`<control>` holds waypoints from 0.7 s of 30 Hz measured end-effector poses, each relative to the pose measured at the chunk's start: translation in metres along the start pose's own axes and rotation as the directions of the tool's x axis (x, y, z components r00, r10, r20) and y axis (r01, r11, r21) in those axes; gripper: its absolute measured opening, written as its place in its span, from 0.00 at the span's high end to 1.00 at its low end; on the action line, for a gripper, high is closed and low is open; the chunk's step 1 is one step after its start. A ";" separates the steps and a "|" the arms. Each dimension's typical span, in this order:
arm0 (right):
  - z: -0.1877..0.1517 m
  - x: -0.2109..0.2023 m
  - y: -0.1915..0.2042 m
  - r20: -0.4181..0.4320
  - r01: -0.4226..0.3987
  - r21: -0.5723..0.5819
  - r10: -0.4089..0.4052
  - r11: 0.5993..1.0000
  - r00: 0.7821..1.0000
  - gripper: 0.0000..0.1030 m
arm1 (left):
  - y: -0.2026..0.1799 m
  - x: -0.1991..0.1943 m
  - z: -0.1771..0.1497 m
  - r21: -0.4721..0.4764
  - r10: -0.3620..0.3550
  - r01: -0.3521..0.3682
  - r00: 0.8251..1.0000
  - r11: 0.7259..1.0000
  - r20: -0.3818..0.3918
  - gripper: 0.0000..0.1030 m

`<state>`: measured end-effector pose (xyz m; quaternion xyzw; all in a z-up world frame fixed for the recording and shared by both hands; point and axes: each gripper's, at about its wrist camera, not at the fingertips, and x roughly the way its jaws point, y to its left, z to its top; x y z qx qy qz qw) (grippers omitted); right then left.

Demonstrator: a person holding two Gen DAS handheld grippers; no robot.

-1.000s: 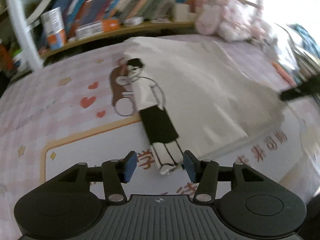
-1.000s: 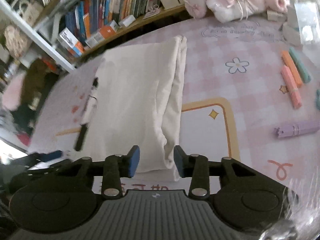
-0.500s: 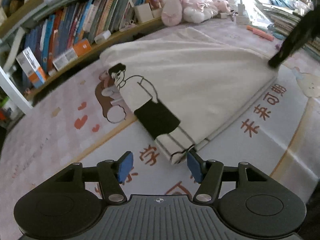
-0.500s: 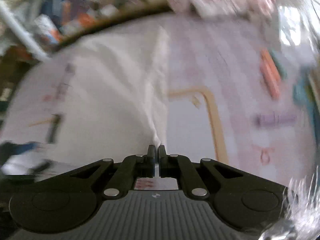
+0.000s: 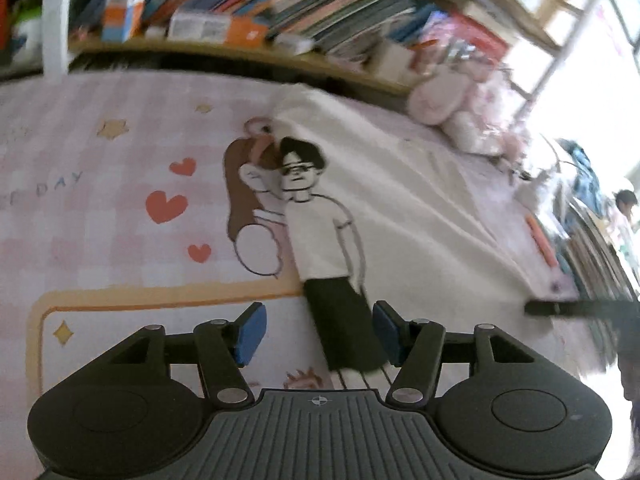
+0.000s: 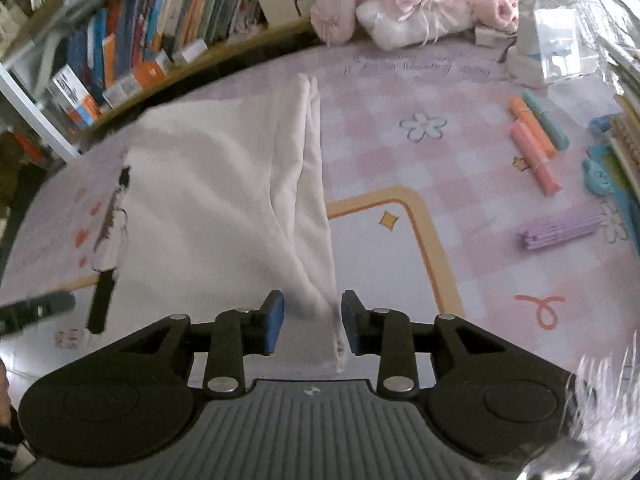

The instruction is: Fold clothes

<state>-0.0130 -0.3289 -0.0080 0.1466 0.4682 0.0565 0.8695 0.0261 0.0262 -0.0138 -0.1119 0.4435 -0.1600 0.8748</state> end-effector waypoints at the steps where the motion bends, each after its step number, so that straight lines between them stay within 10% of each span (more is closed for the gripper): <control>1: -0.001 0.001 0.000 -0.001 0.002 0.001 -0.002 1.000 1.000 0.70 | 0.003 0.004 0.002 -0.020 -0.004 0.004 1.000 1.000 -0.010 0.44; 7: -0.004 0.008 0.000 -0.005 0.011 0.006 -0.011 1.000 1.000 0.74 | 0.014 0.019 0.009 -0.099 -0.039 0.037 0.999 0.994 -0.016 0.47; 13: -0.008 0.015 0.001 -0.010 0.020 0.011 -0.020 1.000 1.000 0.77 | 0.019 0.034 0.013 -0.220 -0.120 0.109 0.992 0.969 -0.035 0.84; 14: -0.008 0.016 0.001 -0.012 0.020 0.012 -0.020 1.000 1.000 0.77 | 0.017 0.034 0.013 -0.216 -0.116 0.106 0.992 0.971 -0.038 0.96; 21: -0.012 0.018 0.009 -0.071 -0.048 -0.004 0.048 0.999 0.996 0.82 | -0.005 -0.022 0.004 -0.021 -0.037 0.039 0.995 0.999 0.093 0.97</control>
